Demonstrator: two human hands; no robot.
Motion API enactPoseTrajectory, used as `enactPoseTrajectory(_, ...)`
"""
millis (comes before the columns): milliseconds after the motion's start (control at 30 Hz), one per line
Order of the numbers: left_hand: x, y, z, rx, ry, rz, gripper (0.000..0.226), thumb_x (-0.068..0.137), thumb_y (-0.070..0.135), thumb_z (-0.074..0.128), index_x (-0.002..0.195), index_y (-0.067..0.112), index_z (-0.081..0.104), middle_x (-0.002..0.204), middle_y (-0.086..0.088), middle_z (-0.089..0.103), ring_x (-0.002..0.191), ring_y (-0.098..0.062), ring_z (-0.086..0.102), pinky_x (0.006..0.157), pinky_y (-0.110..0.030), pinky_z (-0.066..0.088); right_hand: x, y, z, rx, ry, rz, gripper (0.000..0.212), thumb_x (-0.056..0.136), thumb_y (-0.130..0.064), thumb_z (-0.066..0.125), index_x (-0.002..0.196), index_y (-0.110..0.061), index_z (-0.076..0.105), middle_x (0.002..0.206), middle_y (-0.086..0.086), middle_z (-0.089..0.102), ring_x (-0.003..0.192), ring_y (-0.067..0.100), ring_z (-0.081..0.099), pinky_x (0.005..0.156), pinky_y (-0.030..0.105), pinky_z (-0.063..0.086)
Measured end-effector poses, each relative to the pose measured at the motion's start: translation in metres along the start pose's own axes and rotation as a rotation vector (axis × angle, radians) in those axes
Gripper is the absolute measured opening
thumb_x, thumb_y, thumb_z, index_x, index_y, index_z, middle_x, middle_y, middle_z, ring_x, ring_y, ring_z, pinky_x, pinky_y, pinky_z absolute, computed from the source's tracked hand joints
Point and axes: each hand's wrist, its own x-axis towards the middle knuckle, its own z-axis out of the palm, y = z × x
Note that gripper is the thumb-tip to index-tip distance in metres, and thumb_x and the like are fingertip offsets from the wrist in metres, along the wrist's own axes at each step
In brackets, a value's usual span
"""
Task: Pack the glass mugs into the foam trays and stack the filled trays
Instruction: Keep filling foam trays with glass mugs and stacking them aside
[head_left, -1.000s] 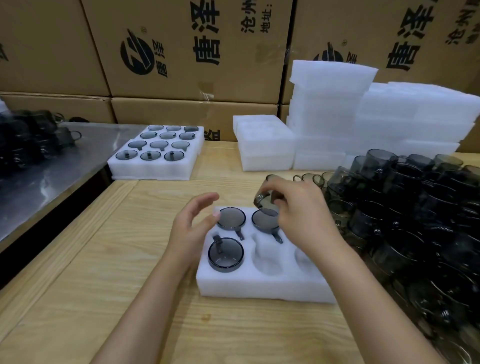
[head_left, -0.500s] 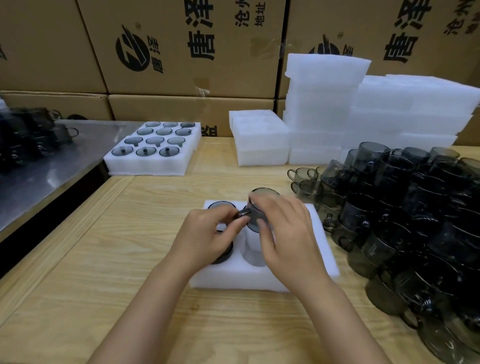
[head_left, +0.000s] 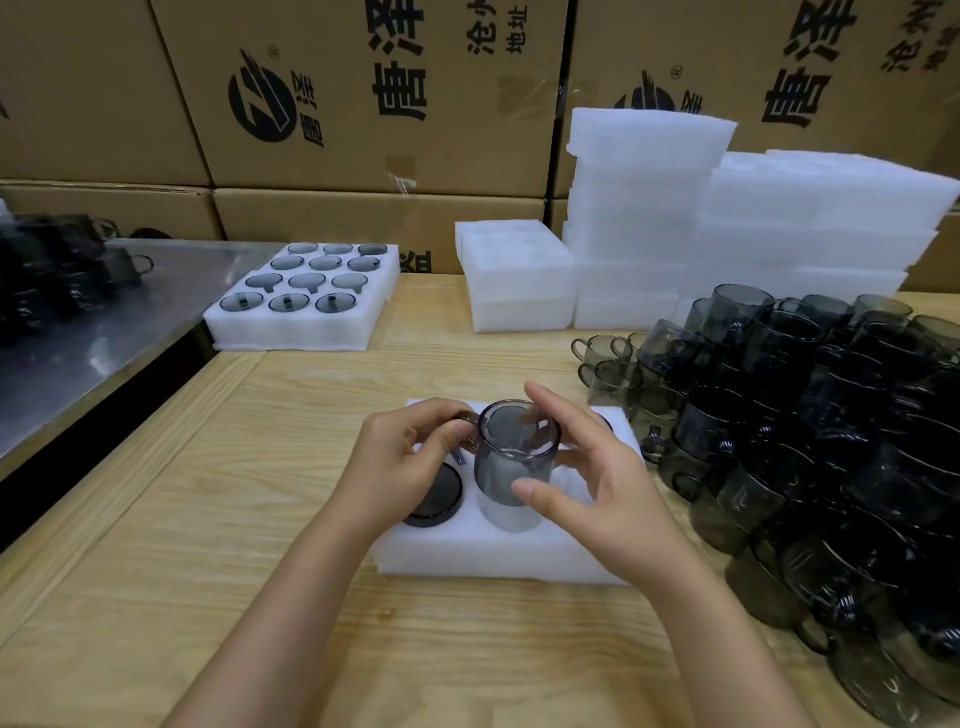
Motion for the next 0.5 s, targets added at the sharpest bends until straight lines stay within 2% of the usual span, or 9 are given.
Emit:
enactPoseTrajectory(100, 0.000, -0.002, 0.000, 0.000, -0.022, 0.003, 0.015, 0.087, 0.027, 0.055, 0.086, 0.022, 0.069, 0.089, 0.004, 0.072, 0.082, -0.017, 0.068, 0.079, -0.033, 0.052, -0.002, -0.002, -0.003, 0.069, -0.079, 0.041, 0.064, 0.074, -0.018, 0.067, 0.130, -0.038, 0.043, 0.122, -0.019, 0.060, 0.116, 0.003, 0.052, 0.088, 0.020, 0.045)
enactPoseTrajectory(167, -0.001, -0.002, 0.000, -0.005, -0.046, -0.012, 0.017, 0.089, 0.022, 0.056, 0.089, 0.030, 0.070, 0.092, 0.012, 0.072, 0.087, -0.013, 0.067, 0.080, -0.025, 0.051, -0.002, -0.003, -0.004, 0.054, -0.091, 0.067, 0.063, 0.073, -0.019, 0.069, 0.127, -0.039, 0.045, 0.121, -0.020, 0.061, 0.115, 0.003, 0.053, 0.090, 0.020, 0.044)
enactPoseTrajectory(233, 0.000, -0.002, 0.000, -0.027, -0.067, -0.043, 0.016, 0.093, 0.026, 0.059, 0.095, 0.038, 0.068, 0.097, 0.020, 0.071, 0.094, -0.005, 0.067, 0.084, -0.018, 0.048, -0.001, -0.002, -0.008, -0.001, -0.078, 0.095, 0.063, 0.073, -0.017, 0.075, 0.126, -0.039, 0.048, 0.118, -0.021, 0.061, 0.112, 0.004, 0.055, 0.093, 0.024, 0.044)
enactPoseTrajectory(333, -0.001, -0.001, 0.001, -0.060, -0.060, -0.087, 0.019, 0.091, 0.030, 0.055, 0.104, 0.039, 0.065, 0.096, 0.021, 0.072, 0.099, 0.001, 0.065, 0.084, -0.010, 0.044, -0.002, 0.002, -0.014, -0.155, -0.085, 0.124, 0.062, 0.074, -0.018, 0.078, 0.126, -0.040, 0.051, 0.114, -0.026, 0.061, 0.110, 0.006, 0.053, 0.095, 0.028, 0.042)
enactPoseTrajectory(433, -0.002, -0.001, -0.001, -0.086, -0.081, -0.092, 0.024, 0.094, 0.014, 0.058, 0.100, 0.033, 0.070, 0.097, 0.016, 0.073, 0.102, -0.002, 0.065, 0.088, -0.013, 0.045, -0.002, 0.005, -0.013, -0.226, -0.108, 0.140, 0.061, 0.075, -0.025, 0.077, 0.120, -0.052, 0.047, 0.112, -0.036, 0.056, 0.105, -0.001, 0.051, 0.092, 0.019, 0.040)
enactPoseTrajectory(500, -0.002, 0.000, -0.001, -0.077, -0.095, -0.095, 0.017, 0.092, 0.017, 0.061, 0.096, 0.029, 0.073, 0.097, 0.013, 0.074, 0.101, -0.003, 0.065, 0.089, -0.015, 0.046, -0.001, 0.007, -0.010, -0.251, -0.117, 0.154, 0.061, 0.075, -0.029, 0.076, 0.115, -0.059, 0.042, 0.112, -0.037, 0.055, 0.102, -0.004, 0.050, 0.092, 0.017, 0.039)
